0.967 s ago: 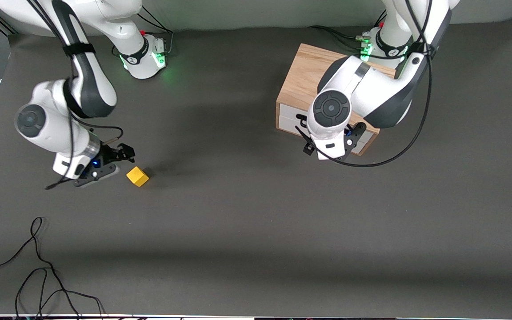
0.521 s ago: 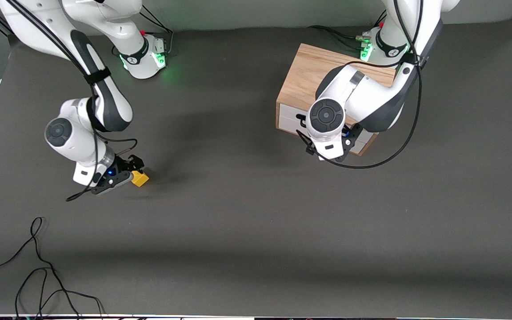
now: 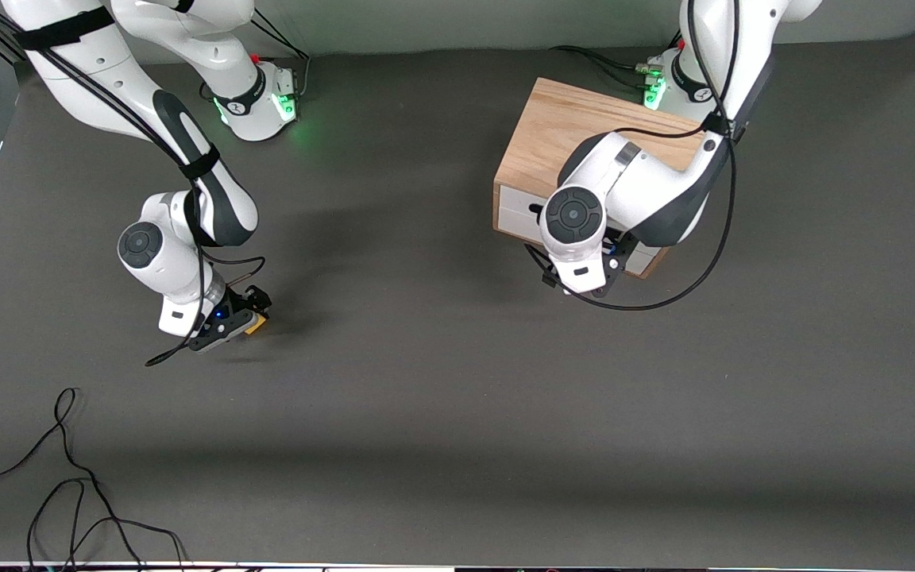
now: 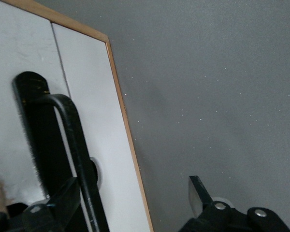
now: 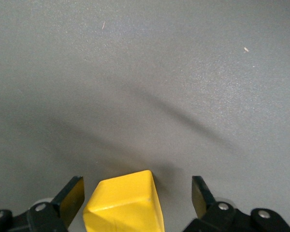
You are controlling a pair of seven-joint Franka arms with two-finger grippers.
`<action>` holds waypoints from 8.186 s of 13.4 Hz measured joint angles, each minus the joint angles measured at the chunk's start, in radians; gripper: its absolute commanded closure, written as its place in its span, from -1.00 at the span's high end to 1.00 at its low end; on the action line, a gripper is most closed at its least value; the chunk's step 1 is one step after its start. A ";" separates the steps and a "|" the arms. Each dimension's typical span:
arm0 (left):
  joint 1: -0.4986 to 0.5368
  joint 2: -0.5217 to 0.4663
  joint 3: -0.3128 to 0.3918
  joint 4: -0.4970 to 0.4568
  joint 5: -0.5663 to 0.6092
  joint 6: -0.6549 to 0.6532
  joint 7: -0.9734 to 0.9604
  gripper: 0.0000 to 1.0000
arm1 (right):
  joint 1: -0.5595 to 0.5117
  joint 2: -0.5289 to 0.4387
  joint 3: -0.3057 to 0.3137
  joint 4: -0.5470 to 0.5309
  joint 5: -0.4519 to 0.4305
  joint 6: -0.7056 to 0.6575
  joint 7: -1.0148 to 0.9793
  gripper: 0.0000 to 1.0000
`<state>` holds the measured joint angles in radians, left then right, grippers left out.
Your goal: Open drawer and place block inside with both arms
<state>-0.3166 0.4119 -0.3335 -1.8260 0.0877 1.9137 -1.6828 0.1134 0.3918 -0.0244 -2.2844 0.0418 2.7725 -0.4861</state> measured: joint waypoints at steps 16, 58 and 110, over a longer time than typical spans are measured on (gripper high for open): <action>-0.008 0.159 -0.005 0.228 0.068 0.013 -0.011 1.00 | 0.012 -0.244 -0.045 0.180 0.131 -0.496 0.115 -1.00; 0.549 -0.382 0.081 0.230 -0.110 -0.422 1.396 1.00 | 0.677 0.144 -0.142 1.118 0.093 -1.065 1.589 -1.00; 0.298 -0.404 0.301 0.212 -0.096 -0.292 1.746 1.00 | 0.349 -0.105 -0.251 1.217 0.085 -1.580 0.835 0.94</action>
<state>-0.0182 0.0077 -0.0323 -1.6136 -0.0087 1.6218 0.0634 0.4624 0.2868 -0.2756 -1.0677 0.1268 1.1924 0.3491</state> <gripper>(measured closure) 0.000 0.031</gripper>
